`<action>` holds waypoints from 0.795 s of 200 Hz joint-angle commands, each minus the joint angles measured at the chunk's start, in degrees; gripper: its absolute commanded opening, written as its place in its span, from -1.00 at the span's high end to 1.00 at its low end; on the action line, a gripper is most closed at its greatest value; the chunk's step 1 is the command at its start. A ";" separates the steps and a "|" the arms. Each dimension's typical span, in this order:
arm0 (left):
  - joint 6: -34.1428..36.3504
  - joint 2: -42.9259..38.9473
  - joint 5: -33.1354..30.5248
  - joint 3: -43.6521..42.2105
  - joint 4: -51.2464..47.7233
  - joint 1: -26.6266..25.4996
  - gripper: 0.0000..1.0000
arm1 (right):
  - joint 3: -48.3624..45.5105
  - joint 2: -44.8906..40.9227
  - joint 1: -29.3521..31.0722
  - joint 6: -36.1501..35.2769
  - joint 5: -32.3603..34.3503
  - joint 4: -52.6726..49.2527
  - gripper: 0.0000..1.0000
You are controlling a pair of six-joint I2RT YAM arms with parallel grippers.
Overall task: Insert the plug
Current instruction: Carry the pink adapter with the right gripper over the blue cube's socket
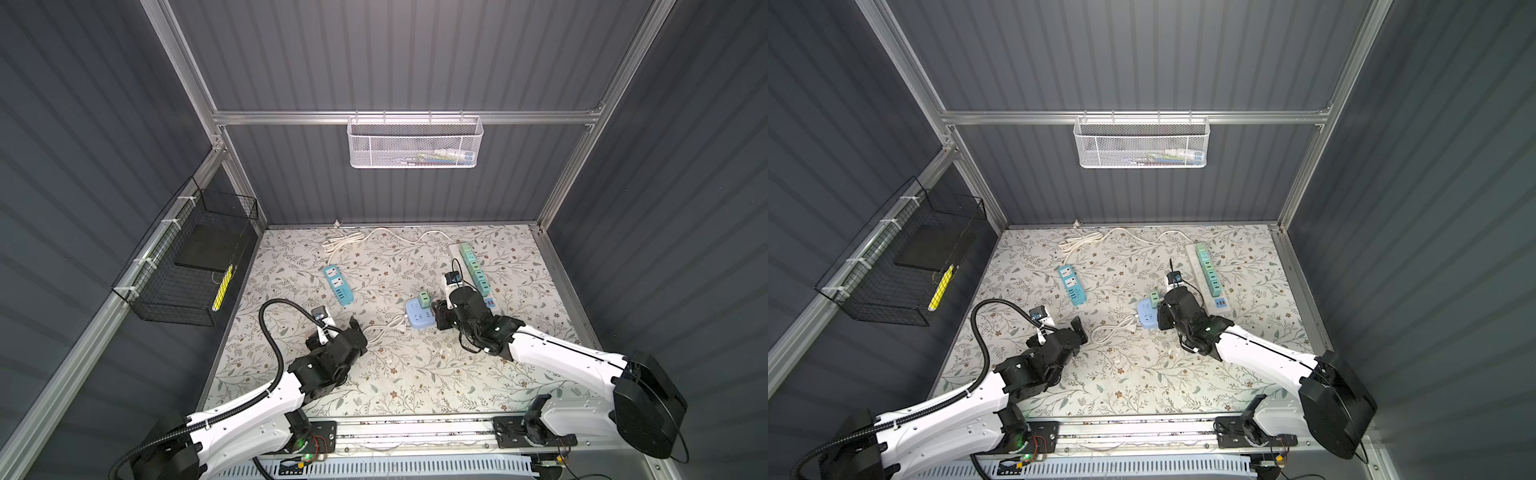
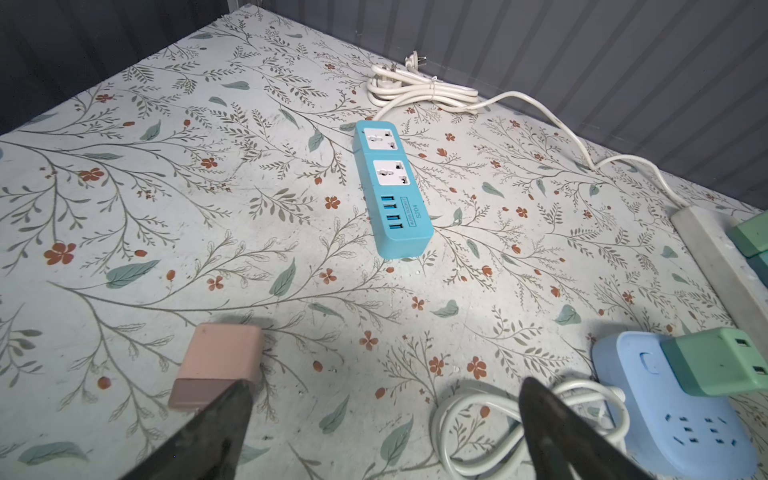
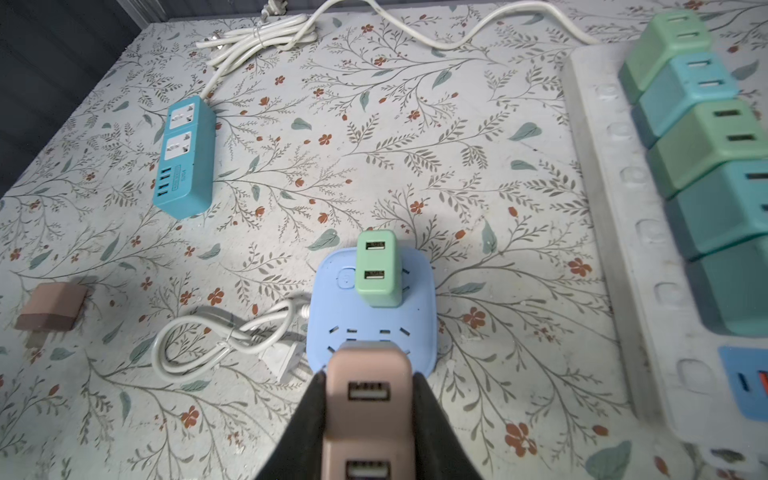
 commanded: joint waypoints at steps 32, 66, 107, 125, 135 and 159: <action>-1.91 -1.98 -1.00 -1.42 -1.87 -0.26 -1.00 | 3.20 7.86 2.79 -3.79 4.04 3.15 0.61; -1.79 -2.63 -1.63 -1.11 -3.07 -0.29 -1.00 | 4.03 11.01 5.69 -2.54 4.47 4.60 0.61; -0.86 -4.29 -1.95 -1.93 -2.71 -0.29 -1.00 | 6.96 15.33 5.96 -3.32 5.98 4.95 0.61; -0.15 -5.06 -2.34 -1.75 -3.16 -0.29 -1.00 | 8.16 16.26 5.96 -4.47 6.72 4.23 0.61; 0.18 -5.45 -2.56 -1.92 -3.09 -0.29 -1.00 | 8.31 16.48 5.97 -4.95 6.91 4.26 0.61; 0.66 -5.88 -3.17 -3.04 -2.24 -0.29 -1.00 | 10.25 17.67 5.96 -5.12 7.22 1.02 0.61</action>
